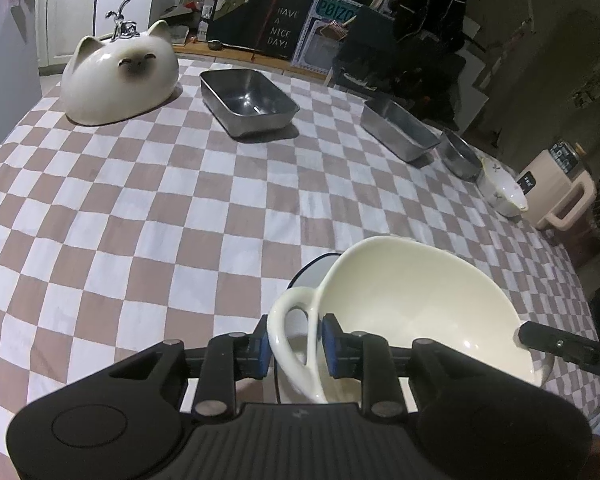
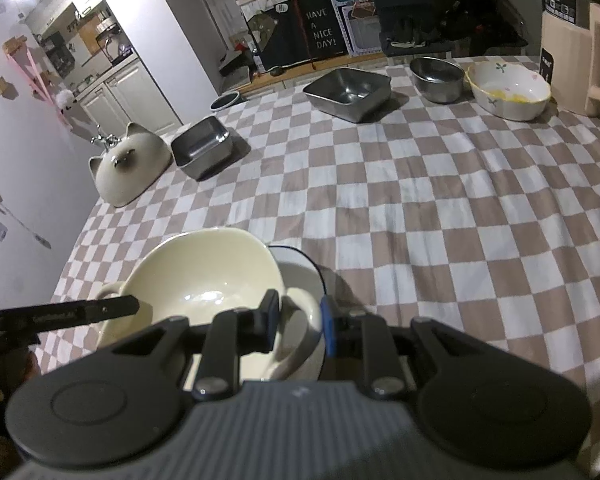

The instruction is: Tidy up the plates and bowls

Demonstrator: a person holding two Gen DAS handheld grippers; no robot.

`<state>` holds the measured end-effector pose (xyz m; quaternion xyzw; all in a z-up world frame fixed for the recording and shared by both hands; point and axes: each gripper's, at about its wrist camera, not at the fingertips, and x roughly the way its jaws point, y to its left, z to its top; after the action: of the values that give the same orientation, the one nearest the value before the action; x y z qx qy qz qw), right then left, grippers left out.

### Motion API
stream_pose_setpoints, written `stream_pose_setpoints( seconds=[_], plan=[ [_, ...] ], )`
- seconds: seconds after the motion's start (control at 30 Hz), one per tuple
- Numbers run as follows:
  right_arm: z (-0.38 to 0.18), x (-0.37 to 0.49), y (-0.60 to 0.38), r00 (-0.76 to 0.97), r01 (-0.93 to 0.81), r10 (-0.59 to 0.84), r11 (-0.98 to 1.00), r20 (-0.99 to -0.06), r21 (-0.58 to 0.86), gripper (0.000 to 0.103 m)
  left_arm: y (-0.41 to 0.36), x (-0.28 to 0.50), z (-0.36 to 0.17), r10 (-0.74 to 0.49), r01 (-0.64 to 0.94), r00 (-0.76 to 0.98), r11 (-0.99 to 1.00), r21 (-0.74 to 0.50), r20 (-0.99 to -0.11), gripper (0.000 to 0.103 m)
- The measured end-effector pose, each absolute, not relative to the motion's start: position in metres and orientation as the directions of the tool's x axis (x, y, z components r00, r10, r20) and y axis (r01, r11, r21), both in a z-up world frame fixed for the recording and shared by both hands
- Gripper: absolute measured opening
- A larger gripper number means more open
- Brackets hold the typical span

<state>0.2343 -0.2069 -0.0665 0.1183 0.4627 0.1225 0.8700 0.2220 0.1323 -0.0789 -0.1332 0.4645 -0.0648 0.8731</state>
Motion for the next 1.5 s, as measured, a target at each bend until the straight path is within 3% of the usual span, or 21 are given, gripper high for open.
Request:
stream_pose_setpoints(
  seconds=[1.5],
  plan=[
    [-0.074,0.243,-0.198,0.516,-0.082,0.267,0.961,-0.814,0.263,0.027,0.123,0.247,-0.121,-0.218,-0.025,0.511,0.963,-0.269,-0.831,0.037]
  ],
)
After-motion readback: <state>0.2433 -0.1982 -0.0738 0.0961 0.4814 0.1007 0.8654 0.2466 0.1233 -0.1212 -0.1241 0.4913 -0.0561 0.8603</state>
